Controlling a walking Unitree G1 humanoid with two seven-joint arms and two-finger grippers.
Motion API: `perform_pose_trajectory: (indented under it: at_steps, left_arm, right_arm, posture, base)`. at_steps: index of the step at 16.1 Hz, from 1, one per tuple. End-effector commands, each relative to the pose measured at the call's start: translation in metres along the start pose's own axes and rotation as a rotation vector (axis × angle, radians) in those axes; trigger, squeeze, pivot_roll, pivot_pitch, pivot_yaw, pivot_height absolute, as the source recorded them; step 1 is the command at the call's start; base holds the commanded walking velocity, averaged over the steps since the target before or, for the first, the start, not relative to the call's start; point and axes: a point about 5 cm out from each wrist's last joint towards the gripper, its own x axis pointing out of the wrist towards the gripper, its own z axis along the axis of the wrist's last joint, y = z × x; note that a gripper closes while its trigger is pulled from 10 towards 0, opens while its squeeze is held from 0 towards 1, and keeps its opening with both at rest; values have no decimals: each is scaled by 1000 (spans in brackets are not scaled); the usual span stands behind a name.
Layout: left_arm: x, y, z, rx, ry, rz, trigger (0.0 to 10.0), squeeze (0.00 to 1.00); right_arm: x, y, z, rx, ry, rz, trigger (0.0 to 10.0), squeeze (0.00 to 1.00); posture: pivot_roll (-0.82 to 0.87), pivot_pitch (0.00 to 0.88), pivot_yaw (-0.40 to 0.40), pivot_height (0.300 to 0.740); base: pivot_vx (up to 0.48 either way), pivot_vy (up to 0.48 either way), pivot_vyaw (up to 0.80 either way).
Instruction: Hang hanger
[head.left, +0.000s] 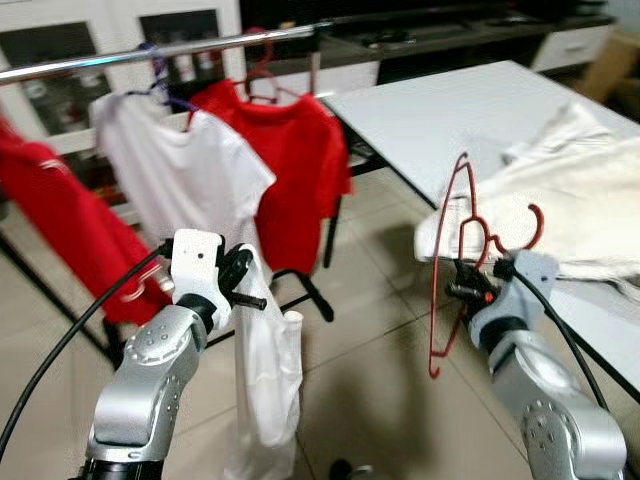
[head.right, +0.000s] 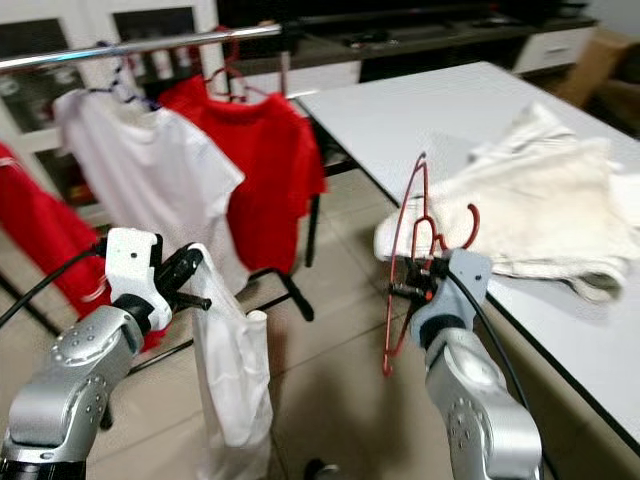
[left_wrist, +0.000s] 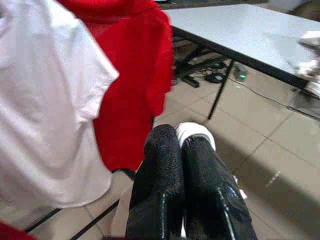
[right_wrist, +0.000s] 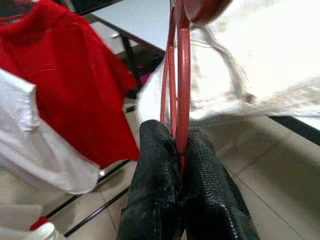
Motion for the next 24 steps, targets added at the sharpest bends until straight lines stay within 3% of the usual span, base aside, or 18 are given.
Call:
perform_pose_trajectory:
  at_steps: [1, 6, 18, 24]
  left_arm:
    - [2, -5, 0, 19, 5, -21, 10000, 0]
    - [6, -14, -1, 9, 1, -48, 10000, 0]
    - [10, -14, 6, -3, -45, -45, 10000, 0]
    - [11, -18, 6, 47, -44, -76, 10000, 0]
  right_arm:
    - [-3, -2, 2, -8, -12, -9, 10000, 0]
    - [-6, -4, 2, -20, -9, -21, 10000, 0]
    - [-6, -4, 2, 3, 3, -22, 10000, 0]
    - [-8, -2, 4, 26, -22, -13, 10000, 0]
  posture:
    - [43, 0, 32, 740]
    - [22, 0, 35, 740]
    - [2, 0, 33, 740]
    - [-4, 0, 45, 740]
  base:
    - [0, 0, -731]
    - [0, 0, -733]
    - [0, 0, -733]
    - [0, 0, -489]
